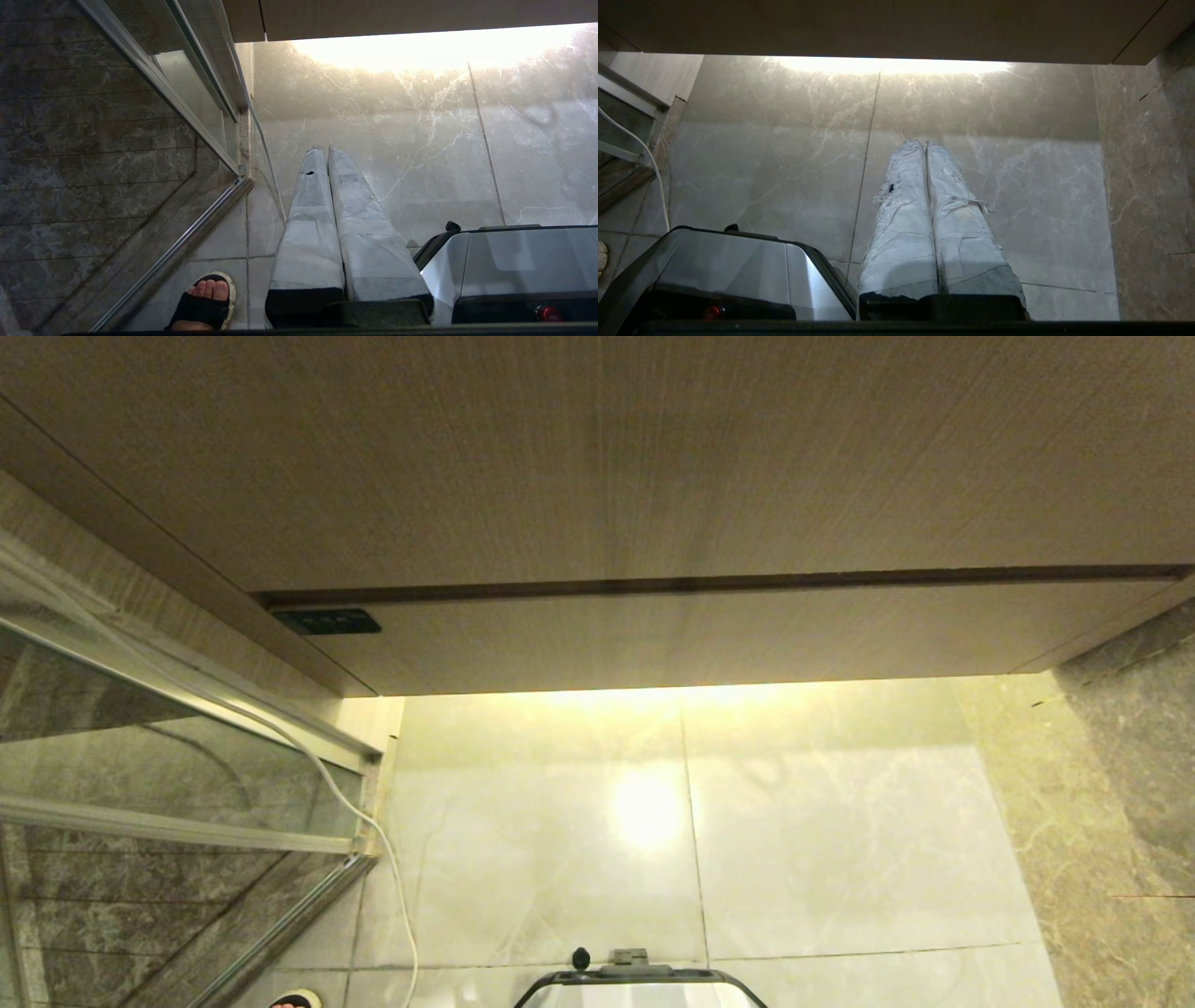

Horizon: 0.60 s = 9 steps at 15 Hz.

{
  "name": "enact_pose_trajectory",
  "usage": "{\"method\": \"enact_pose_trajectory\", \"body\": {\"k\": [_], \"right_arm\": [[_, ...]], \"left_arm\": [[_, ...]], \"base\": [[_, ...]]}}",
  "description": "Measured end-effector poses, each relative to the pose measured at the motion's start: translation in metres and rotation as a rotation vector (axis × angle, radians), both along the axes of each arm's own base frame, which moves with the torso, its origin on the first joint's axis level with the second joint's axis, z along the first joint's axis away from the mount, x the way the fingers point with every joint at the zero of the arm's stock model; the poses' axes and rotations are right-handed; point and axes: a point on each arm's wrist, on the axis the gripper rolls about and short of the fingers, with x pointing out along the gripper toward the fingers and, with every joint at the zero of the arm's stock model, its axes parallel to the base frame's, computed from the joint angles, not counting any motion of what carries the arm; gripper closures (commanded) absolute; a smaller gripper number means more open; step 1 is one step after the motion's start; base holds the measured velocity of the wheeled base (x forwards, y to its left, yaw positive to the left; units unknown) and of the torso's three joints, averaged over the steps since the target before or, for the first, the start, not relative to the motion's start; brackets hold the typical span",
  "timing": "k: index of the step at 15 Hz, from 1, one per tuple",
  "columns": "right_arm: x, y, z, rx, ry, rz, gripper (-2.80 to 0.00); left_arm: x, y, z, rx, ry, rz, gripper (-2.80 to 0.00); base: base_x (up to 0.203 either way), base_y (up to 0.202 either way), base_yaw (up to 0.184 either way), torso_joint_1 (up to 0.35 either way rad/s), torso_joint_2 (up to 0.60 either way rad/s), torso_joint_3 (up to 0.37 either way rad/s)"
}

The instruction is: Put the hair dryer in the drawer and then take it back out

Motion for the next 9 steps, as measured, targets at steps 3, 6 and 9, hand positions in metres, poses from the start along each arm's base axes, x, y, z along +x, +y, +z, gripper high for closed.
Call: {"method": "enact_pose_trajectory", "body": {"k": [3, 6, 9], "right_arm": [[0.0000, 0.0000, -0.0001, 0.001, 0.001, 0.000, 0.00], [0.0000, 0.0000, 0.0001, 0.001, -0.001, 0.000, 0.00], [0.0000, 0.0000, 0.0000, 0.001, 0.000, 0.000, 0.00]], "left_arm": [[0.0000, 0.0000, 0.0000, 0.000, 0.000, 0.001, 0.00], [0.0000, 0.0000, 0.0000, 0.000, 0.000, 0.001, 0.00], [0.0000, 0.0000, 0.0000, 0.000, 0.000, 0.001, 0.00]], "base": [[0.000, 0.000, 0.000, 0.000, 0.00, 0.000], [0.000, 0.000, 0.000, 0.000, 0.00, 0.000], [0.000, 0.000, 0.000, 0.000, 0.00, 0.000]]}}
